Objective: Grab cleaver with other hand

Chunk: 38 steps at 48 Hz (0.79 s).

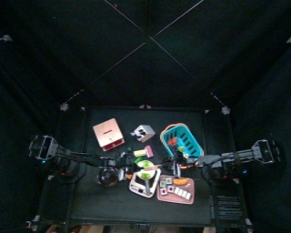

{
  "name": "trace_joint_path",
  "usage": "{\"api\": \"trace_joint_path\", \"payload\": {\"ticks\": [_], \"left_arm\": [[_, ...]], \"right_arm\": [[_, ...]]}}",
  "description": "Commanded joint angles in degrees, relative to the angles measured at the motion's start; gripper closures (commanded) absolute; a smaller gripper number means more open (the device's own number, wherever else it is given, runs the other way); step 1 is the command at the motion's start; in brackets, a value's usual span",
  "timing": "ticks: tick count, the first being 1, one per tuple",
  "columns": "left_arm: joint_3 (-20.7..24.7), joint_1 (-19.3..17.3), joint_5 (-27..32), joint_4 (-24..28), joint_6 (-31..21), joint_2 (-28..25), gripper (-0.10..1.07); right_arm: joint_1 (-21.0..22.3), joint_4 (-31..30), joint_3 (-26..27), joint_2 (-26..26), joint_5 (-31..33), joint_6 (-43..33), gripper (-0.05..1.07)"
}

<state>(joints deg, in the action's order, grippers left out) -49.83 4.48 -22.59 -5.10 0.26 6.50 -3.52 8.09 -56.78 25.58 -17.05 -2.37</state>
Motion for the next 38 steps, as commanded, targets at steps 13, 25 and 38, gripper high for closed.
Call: {"api": "trace_joint_path", "payload": {"ticks": [13, 25, 38], "left_arm": [[1.32, -0.18, -1.05, 0.18, 0.09, 0.26, 0.46], [1.23, -0.44, -1.49, 0.00, 0.00, 0.26, 0.44], [1.05, -0.88, -3.60, -0.09, -0.18, 0.35, 0.26]], "right_arm": [[0.09, 0.97, 1.76, -0.18, -0.18, 0.00, 0.42], [0.00, 0.97, 1.67, -0.09, -0.18, 0.00, 0.61], [-0.26, 0.97, 1.23, 1.23, -0.09, -0.09, 0.66]]}}
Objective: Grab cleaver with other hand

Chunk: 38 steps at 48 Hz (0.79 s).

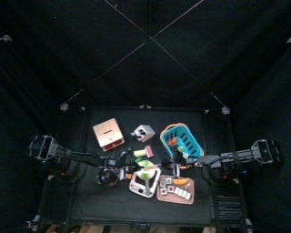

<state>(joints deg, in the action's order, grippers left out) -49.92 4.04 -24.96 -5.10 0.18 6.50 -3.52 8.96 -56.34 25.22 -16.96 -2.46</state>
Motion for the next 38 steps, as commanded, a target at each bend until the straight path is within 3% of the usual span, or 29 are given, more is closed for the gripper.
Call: {"api": "trace_joint_path", "payload": {"ticks": [1, 13, 38], "left_arm": [[1.05, -0.53, -1.32, -0.09, -0.09, 0.44, 0.24], [-0.53, -0.62, -2.55, -1.05, -0.09, 2.37, 0.03], [-4.39, -3.43, -5.71, -0.97, 0.09, 6.42, 0.02]], "right_arm": [[-0.26, 0.09, 0.70, 1.76, -0.18, 0.00, 0.66], [-0.26, 4.39, -0.26, 4.66, -0.18, 0.09, 0.66], [0.09, 17.84, -4.31, 8.35, 1.23, 0.09, 0.64]]}}
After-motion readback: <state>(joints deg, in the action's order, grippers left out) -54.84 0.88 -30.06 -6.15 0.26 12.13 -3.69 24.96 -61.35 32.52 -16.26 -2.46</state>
